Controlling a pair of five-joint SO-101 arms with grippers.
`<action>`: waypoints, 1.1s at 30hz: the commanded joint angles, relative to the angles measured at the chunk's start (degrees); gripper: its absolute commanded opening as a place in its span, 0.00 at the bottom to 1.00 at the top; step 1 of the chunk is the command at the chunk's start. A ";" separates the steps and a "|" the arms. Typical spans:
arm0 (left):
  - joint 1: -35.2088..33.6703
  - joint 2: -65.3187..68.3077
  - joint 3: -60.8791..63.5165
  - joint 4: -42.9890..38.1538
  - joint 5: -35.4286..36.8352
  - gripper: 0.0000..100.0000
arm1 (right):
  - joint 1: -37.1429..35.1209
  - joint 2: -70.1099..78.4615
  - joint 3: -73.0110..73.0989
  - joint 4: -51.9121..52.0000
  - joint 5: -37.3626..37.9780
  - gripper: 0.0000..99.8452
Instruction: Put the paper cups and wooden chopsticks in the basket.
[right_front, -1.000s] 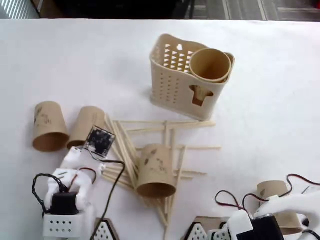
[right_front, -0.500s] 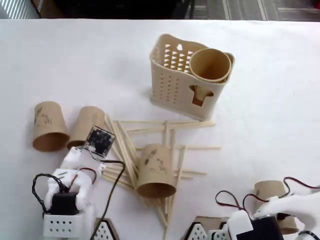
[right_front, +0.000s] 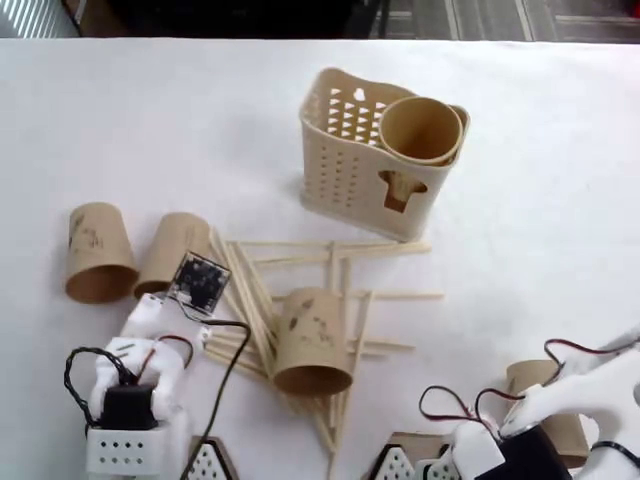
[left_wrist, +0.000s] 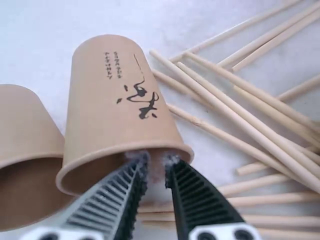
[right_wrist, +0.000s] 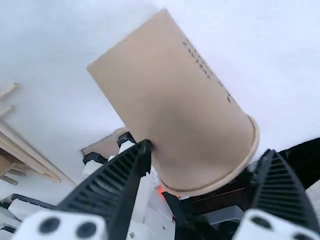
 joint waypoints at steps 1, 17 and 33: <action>0.48 -0.48 -0.26 -0.70 -0.53 0.08 | -4.35 -0.13 -0.09 0.40 -1.49 0.34; 0.48 -0.48 -0.26 -0.70 -0.53 0.08 | -11.47 -0.66 -0.53 -0.13 -5.80 0.34; 0.48 -0.48 -0.26 -0.70 -0.53 0.08 | -3.56 -0.57 -0.35 0.92 4.22 0.34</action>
